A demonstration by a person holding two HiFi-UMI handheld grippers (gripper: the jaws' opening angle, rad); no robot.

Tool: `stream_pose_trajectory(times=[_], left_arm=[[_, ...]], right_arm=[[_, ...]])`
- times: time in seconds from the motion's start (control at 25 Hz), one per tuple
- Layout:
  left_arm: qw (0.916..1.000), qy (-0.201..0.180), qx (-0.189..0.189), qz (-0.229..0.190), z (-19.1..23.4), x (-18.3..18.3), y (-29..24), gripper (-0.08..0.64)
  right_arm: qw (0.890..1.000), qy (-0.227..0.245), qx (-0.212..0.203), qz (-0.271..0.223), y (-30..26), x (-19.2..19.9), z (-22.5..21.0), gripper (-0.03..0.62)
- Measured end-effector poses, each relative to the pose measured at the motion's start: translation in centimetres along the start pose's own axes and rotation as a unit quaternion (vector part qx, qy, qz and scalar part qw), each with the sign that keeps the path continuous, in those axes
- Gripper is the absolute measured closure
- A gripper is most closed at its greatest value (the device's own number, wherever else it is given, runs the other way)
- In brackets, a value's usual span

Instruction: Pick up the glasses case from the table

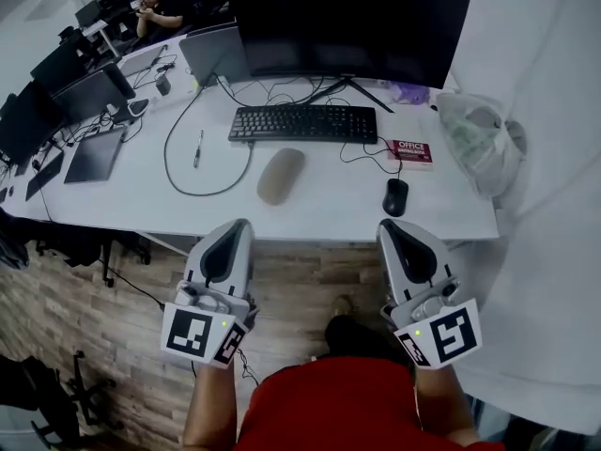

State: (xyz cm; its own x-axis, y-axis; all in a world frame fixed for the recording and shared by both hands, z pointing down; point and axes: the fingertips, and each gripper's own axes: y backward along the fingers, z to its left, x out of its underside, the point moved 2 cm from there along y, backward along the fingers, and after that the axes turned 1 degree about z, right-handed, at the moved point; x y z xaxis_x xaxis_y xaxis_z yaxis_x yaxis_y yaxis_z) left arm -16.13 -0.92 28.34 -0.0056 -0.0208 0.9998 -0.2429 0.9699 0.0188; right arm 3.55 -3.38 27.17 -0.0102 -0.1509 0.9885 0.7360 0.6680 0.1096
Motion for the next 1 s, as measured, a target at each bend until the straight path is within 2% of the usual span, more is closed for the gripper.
stream_pose_trajectory(times=[0.2,0.48,0.52,0.6,0.84,1.0], left_arm=[[0.9994,0.003,-0.021,0.027,1.3,1.9,-6.8,0.548],[0.9958,0.010,-0.041,0.081,3.7,5.0,-12.5,0.546],[0.9955,0.011,-0.038,0.086,4.1,5.7,-13.1,0.531],[0.9949,0.014,-0.028,0.095,4.9,7.1,-14.1,0.424],[0.9875,0.013,-0.005,0.157,6.5,11.2,-17.0,0.303],[0.9773,0.018,0.002,0.211,7.4,14.4,-18.7,0.248]], right_arm=[[1.000,-0.003,-0.027,0.009,-4.6,1.5,-5.4,0.588],[0.998,-0.010,-0.060,0.021,-9.5,3.0,-8.6,0.588],[0.998,-0.011,-0.062,0.023,-10.0,3.2,-8.8,0.588],[0.998,-0.012,-0.063,0.028,-10.7,3.7,-9.0,0.588],[0.998,-0.009,-0.047,0.038,-12.4,4.1,-8.9,0.588],[0.998,-0.008,-0.040,0.048,-13.1,4.6,-8.4,0.588]])
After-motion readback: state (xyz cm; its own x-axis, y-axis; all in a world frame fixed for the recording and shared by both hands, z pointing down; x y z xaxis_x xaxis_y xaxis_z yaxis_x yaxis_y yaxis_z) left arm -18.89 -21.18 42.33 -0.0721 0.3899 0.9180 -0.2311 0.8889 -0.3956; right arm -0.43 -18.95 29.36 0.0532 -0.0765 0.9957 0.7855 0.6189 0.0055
